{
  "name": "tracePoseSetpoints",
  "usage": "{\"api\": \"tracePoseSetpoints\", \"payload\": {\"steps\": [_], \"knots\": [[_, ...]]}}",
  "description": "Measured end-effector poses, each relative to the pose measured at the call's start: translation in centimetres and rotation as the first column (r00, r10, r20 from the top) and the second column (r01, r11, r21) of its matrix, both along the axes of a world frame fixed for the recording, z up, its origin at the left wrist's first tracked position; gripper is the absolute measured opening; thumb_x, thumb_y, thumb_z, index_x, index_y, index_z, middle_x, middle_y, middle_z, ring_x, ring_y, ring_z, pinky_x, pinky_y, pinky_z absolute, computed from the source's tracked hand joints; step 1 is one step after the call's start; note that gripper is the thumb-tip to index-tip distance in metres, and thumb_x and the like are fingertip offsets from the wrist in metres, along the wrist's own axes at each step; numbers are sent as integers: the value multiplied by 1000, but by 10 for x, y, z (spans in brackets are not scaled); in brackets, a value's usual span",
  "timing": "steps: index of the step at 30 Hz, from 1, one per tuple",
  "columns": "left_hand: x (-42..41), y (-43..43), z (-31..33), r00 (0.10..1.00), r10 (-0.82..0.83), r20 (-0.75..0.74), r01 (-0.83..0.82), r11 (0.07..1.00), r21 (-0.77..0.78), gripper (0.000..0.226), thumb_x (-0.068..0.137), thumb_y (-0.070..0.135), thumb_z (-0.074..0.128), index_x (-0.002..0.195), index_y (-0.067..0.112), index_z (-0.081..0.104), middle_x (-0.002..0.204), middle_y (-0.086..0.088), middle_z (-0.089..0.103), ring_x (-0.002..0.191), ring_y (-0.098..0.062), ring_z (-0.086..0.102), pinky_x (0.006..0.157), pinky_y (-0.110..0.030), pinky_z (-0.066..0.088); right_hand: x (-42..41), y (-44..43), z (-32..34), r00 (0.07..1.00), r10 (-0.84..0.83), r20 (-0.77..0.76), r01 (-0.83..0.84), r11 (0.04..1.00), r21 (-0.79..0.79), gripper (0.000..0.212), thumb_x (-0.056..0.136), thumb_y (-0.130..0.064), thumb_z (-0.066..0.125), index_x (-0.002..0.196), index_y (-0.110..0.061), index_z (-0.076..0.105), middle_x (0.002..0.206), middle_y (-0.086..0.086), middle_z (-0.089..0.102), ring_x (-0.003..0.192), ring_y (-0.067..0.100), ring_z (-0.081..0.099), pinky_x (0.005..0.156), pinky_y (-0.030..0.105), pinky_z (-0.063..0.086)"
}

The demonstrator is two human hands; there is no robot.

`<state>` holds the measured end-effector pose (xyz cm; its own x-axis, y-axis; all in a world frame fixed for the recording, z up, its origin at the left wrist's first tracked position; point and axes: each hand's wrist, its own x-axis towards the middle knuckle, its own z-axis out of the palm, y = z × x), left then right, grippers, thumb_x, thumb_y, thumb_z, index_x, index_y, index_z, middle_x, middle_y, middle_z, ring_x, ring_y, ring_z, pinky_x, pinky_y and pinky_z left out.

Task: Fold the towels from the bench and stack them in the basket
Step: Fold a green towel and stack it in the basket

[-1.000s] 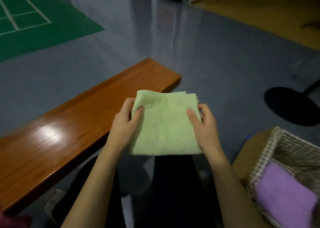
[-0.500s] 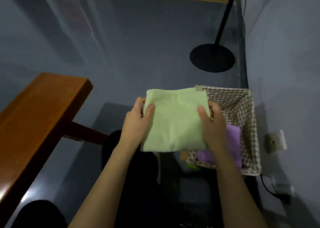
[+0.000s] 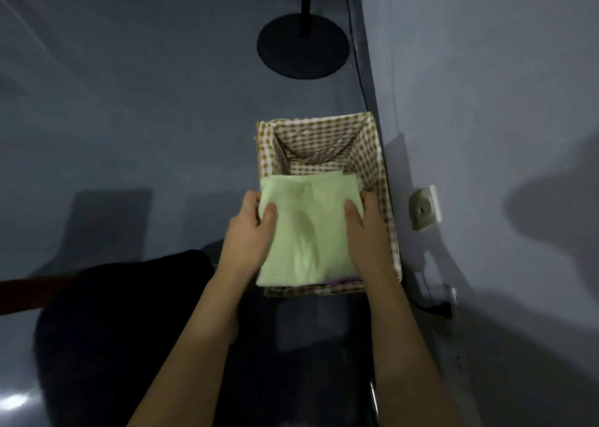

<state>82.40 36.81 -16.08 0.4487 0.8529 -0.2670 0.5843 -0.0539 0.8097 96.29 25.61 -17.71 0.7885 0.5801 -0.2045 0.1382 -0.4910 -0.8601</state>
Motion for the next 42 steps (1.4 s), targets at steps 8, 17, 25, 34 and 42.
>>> {"api": "tracePoseSetpoints", "payload": {"steps": [8,17,25,34,42], "knots": [[18,-1,-46,997,-48,-60,48,999,-9,24,95,38,52,105,17,49,76,5,59,68,-9,57,58,-30,44,28,-11,-31,999,-13,53,20,991,-132,34,101,-35,38,129,-17,45,106,-8,50,94,12,47,78,24,32],[24,-2,-90,976,-18,-219,9,999,-39,27,91,33,61,101,9,55,89,-4,62,84,-24,57,69,-31,38,34,-23,-86,997,54,-48,-65,958,-279,32,102,-35,35,127,-17,42,114,5,59,101,23,55,83,32,41],[27,-3,-98,991,73,-112,-65,995,76,19,92,26,60,90,9,53,77,1,55,73,-17,49,60,-25,26,36,-15,-95,1000,-4,-8,3,991,-135,27,103,-32,35,123,-18,45,103,-9,54,90,8,53,81,26,40],[33,-7,-100,996,84,-32,-79,989,124,13,95,27,55,90,16,51,75,4,54,67,-7,49,59,-21,33,36,-16,-101,999,-47,16,48,993,-109,33,102,-32,35,130,-17,43,114,-8,53,101,11,51,86,26,40],[25,-14,-114,965,18,-263,61,956,287,21,93,22,57,102,3,55,93,-15,59,79,-32,56,66,-40,43,47,-10,-111,995,95,-25,-97,916,-390,33,100,-29,42,128,-12,40,125,9,53,109,28,54,91,39,44]]}}
